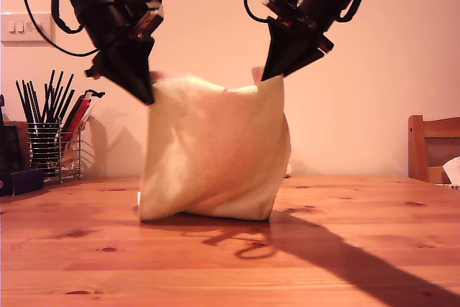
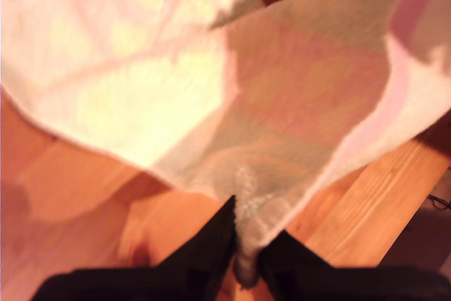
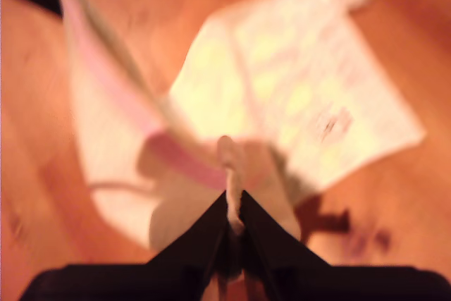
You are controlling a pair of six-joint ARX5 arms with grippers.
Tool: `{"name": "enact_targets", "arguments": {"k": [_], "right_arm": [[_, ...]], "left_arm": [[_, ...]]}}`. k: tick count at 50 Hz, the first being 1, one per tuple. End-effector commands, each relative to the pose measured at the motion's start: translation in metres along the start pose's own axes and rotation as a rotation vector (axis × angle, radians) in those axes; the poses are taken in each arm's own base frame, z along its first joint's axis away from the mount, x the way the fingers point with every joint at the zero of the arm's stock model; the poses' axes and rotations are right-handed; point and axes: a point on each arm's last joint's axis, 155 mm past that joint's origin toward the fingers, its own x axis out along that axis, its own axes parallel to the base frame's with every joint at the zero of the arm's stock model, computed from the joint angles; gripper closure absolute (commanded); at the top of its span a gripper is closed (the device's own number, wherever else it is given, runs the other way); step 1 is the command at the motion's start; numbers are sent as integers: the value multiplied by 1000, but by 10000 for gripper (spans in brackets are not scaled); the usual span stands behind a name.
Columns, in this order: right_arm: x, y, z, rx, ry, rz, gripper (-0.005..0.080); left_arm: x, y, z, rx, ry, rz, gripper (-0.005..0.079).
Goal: Fold the tea towel in front of you. After folding it, place it to the right side.
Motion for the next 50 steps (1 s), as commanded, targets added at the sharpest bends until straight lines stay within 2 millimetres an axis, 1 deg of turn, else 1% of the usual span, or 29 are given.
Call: {"name": "enact_targets", "arguments": {"k": [1,5,10,13,16,19,23,28,35,39,41,50], "right_arm": [[2,-1,14,-7,-52,-7,763],[2,-8,34,-3,-134,-35,763],[3,-16,52,7,-220,-64,763],[5,-20,55,19,-247,-76,763],[8,-22,52,19,-249,-86,763],[11,-24,51,14,-254,-105,763],[14,-23,53,4,-268,-108,763],[15,-25,54,0,-277,-119,763],[19,-23,52,-6,-286,-119,763],[22,-22,51,-9,-290,-117,763],[25,-18,50,-15,-291,-111,763],[30,1,45,-37,-300,-90,763]], "left_arm": [[-12,0,13,35,-70,12,764],[-22,4,33,71,-162,17,764],[-28,2,49,101,-236,-3,764],[-30,2,56,120,-272,-14,764],[-30,4,63,139,-303,-10,764],[-27,7,66,149,-317,-4,764],[-18,11,64,153,-316,-4,764],[-6,13,56,154,-308,-9,764],[-1,16,48,161,-337,6,764],[-5,19,41,170,-373,30,764],[-8,18,37,182,-397,43,764],[-30,14,25,185,-526,132,764]]}}
